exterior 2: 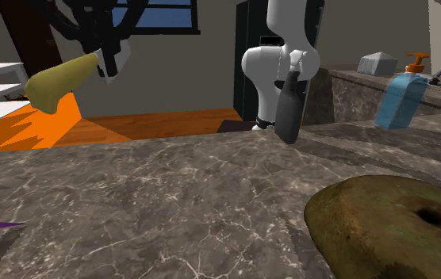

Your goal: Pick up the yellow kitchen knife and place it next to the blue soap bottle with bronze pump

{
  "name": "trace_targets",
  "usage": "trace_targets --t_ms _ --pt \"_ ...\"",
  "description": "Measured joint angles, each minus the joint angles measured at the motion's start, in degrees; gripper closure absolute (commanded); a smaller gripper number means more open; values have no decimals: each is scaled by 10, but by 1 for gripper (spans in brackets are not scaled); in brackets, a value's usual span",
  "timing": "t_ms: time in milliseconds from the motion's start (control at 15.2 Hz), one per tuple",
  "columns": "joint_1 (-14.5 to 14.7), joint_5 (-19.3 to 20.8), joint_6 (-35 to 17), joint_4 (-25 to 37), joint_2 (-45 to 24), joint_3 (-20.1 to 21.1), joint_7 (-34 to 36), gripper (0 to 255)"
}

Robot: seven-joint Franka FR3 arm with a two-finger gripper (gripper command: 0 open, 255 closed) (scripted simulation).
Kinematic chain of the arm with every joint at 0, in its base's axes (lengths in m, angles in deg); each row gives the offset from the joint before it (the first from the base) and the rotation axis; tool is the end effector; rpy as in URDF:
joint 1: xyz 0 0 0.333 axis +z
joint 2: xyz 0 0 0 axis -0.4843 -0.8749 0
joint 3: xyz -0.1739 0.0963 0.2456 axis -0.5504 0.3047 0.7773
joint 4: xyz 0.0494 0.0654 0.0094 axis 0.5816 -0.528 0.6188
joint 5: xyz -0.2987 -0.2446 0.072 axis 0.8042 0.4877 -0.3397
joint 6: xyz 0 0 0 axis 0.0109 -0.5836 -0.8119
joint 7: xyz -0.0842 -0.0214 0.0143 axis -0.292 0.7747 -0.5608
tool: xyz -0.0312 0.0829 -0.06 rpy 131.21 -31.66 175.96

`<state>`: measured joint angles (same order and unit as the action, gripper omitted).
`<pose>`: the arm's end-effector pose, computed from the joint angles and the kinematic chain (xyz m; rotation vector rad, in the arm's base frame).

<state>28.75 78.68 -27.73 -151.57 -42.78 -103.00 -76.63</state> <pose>0.5346 -0.2259 0.5568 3.0605 0.6764 -0.0326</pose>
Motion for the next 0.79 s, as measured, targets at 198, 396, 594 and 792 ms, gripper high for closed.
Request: trace_targets --t_ms 198,396,594,792 --pt "0 0 24 25 -1 0 0 255" --pt "0 -1 48 51 -4 0 0 255" --pt "-2 -3 71 79 -9 -1 -3 255" --pt "-4 -7 98 114 -17 -2 -4 255"
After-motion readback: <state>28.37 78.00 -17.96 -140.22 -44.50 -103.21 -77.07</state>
